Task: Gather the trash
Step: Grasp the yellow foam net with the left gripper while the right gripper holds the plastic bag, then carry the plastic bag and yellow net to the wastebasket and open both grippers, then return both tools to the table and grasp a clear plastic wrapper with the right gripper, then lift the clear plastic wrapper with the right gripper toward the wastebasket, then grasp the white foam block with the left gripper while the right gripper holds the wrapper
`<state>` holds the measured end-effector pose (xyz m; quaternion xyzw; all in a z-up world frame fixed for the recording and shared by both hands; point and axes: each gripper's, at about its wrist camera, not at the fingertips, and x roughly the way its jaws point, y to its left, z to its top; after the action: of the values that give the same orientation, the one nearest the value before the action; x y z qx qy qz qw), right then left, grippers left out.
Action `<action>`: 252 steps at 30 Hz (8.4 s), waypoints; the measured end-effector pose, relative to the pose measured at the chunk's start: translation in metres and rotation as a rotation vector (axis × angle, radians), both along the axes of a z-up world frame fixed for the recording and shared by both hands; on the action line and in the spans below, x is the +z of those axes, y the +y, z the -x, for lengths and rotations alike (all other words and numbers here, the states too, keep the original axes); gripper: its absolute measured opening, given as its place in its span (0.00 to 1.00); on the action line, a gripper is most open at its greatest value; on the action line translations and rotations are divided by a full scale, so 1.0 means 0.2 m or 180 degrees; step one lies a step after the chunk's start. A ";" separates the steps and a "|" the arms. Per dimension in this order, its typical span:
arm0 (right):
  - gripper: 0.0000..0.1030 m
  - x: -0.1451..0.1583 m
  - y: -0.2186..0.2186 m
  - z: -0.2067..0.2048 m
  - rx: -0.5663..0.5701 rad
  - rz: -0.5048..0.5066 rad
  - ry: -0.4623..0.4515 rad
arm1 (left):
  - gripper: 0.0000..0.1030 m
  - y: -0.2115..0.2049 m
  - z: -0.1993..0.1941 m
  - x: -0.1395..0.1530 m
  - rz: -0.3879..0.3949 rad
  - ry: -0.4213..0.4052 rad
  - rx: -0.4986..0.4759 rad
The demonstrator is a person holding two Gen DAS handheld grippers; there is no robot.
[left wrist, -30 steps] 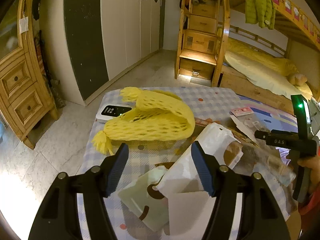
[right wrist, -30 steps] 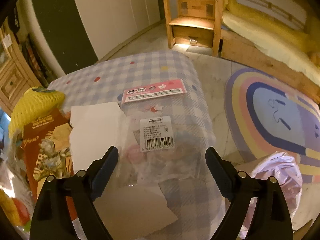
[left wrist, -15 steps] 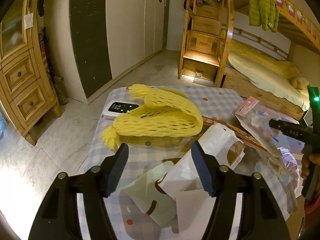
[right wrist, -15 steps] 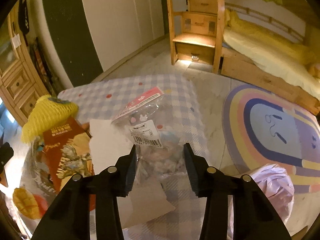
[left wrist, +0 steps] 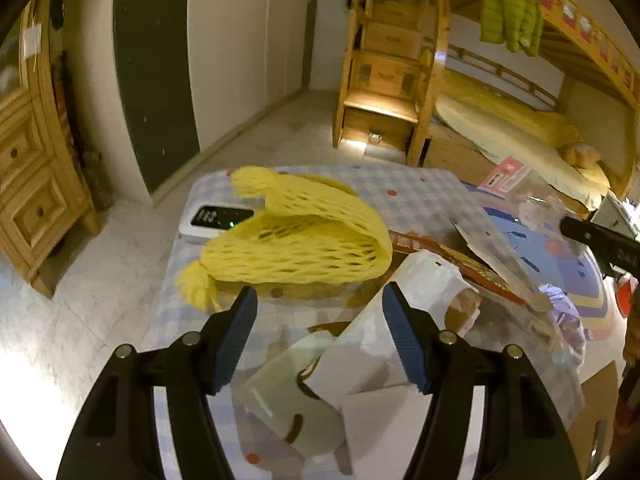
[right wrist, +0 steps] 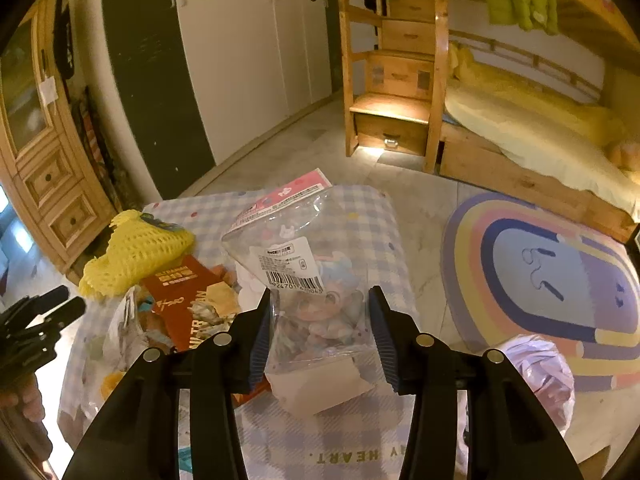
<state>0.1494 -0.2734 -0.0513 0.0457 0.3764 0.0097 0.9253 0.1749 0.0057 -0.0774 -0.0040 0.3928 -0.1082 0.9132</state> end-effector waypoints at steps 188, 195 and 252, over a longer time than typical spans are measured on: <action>0.12 -0.19 0.60 0.35 0.0785 0.0808 0.0097 | 0.73 0.12 0.57 0.04 -0.0098 -0.0278 0.0150; 0.05 -0.06 0.50 0.46 0.0736 0.0510 -0.0098 | 0.73 0.13 0.59 0.05 -0.0105 -0.0294 0.0149; 0.05 0.05 0.04 0.78 0.0134 -0.0071 -0.0375 | 0.63 -0.32 0.62 -0.17 -0.0015 -0.0090 -0.0721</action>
<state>-0.0061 -0.2651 -0.0405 0.0476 0.3221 0.0360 0.9448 0.0514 -0.0574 -0.1110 0.0441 0.3781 -0.2098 0.9006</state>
